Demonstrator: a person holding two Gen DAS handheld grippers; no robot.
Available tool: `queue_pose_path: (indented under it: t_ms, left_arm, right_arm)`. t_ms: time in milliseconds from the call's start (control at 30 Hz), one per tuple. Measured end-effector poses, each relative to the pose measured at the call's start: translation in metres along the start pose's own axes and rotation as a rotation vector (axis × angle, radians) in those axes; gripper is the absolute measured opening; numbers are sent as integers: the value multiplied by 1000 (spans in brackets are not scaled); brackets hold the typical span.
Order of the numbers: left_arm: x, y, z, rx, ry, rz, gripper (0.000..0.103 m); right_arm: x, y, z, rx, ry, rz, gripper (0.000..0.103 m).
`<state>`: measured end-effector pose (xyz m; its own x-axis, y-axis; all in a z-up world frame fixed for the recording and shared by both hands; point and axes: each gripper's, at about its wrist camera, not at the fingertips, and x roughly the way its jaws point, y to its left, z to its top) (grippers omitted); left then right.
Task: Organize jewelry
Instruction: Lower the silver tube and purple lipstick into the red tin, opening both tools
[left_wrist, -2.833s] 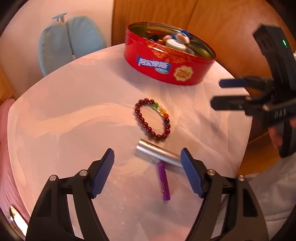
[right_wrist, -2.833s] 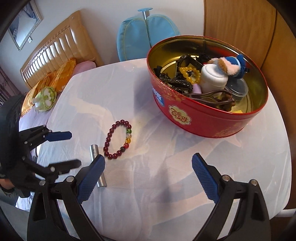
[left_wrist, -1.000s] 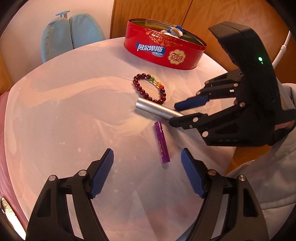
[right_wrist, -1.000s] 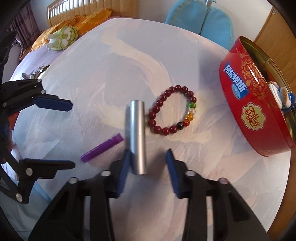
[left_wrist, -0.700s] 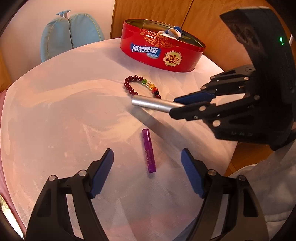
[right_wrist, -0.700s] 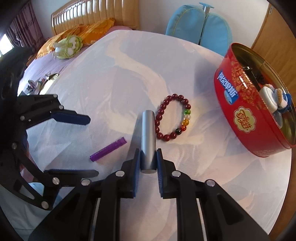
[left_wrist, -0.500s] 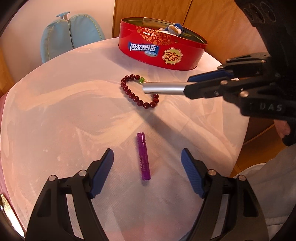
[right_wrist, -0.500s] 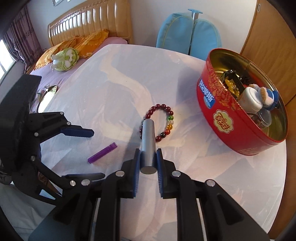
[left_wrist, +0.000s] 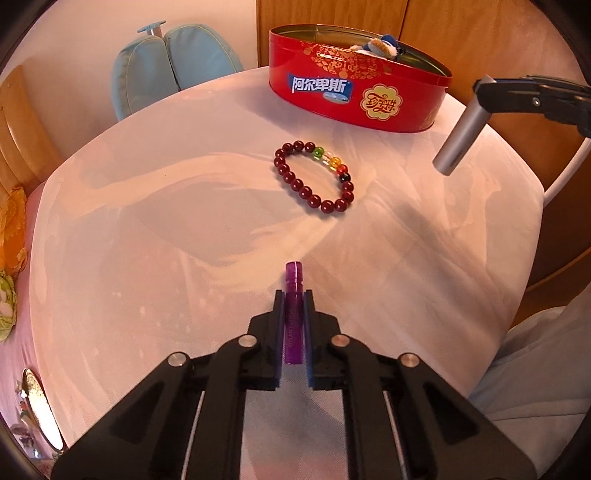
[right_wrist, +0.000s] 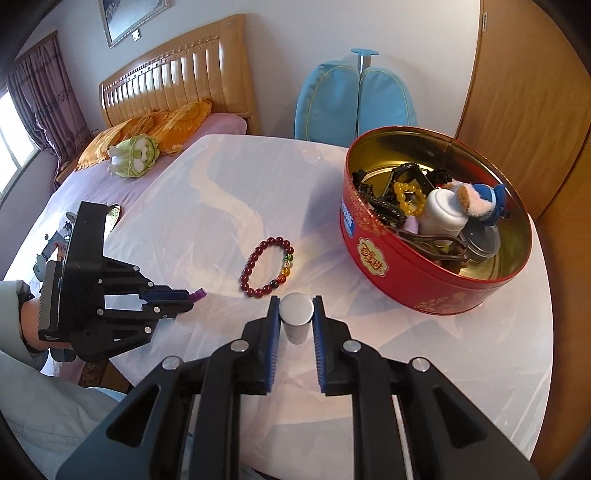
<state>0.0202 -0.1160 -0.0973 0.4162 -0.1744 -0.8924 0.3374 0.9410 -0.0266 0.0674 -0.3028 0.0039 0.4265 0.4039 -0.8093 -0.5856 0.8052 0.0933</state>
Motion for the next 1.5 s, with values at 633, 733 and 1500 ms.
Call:
queue_pose_path:
  t_ms: [633, 733, 1500]
  left_arm:
    - [-60, -41, 159, -11, -280, 30, 10]
    - [-45, -53, 180, 39, -279, -12, 10]
    - [-17, -33, 206, 31, -254, -60, 10]
  right_arm:
    - [-42, -129, 43, 176, -245, -28, 18]
    - [-17, -141, 52, 199, -184, -71, 18]
    - [39, -169, 65, 308, -21, -52, 70]
